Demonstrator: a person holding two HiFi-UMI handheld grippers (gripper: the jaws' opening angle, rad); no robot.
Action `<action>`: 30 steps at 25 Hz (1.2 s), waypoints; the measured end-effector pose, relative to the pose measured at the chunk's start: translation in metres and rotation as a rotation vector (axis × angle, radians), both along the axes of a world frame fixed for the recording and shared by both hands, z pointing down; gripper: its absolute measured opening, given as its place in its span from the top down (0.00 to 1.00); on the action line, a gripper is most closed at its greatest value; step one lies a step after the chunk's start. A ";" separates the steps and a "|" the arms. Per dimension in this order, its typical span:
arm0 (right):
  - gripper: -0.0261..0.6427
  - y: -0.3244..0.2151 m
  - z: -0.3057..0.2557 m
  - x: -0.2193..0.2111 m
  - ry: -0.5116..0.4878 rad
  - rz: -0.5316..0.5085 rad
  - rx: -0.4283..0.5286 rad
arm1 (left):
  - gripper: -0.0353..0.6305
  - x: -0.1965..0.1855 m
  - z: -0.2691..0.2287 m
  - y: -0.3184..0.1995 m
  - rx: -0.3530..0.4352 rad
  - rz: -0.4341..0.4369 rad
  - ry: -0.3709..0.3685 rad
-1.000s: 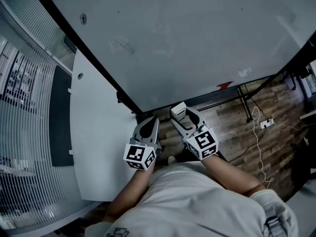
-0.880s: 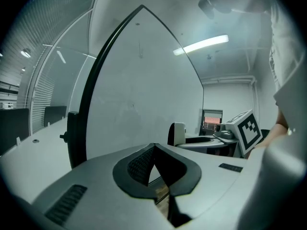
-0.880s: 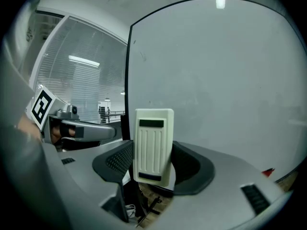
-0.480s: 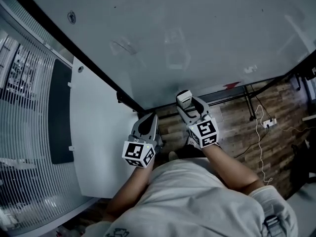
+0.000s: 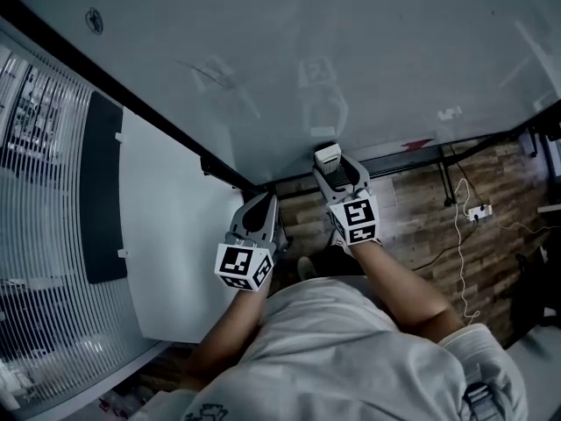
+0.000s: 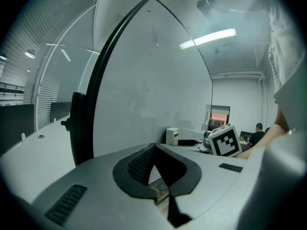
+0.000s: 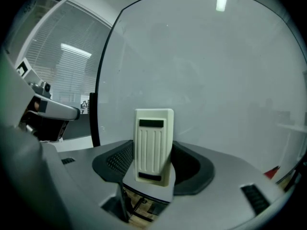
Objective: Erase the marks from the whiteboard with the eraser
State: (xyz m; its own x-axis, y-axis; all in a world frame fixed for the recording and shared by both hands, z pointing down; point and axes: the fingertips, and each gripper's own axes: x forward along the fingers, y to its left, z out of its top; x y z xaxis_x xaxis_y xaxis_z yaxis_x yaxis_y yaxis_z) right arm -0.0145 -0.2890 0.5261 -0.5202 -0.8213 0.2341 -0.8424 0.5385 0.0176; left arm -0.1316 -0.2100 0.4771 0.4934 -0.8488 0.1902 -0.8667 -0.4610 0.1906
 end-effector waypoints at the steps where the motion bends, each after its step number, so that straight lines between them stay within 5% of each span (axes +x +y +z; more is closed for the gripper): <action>1: 0.59 -0.001 0.002 -0.002 -0.001 -0.002 -0.005 | 0.94 0.000 0.001 0.001 -0.003 -0.002 0.000; 12: 0.59 0.002 0.024 -0.039 -0.024 -0.043 -0.048 | 0.94 -0.029 0.008 0.020 -0.021 -0.068 0.001; 30: 0.59 0.031 0.062 -0.180 -0.008 -0.244 -0.113 | 0.94 -0.085 0.009 0.052 -0.022 -0.207 -0.004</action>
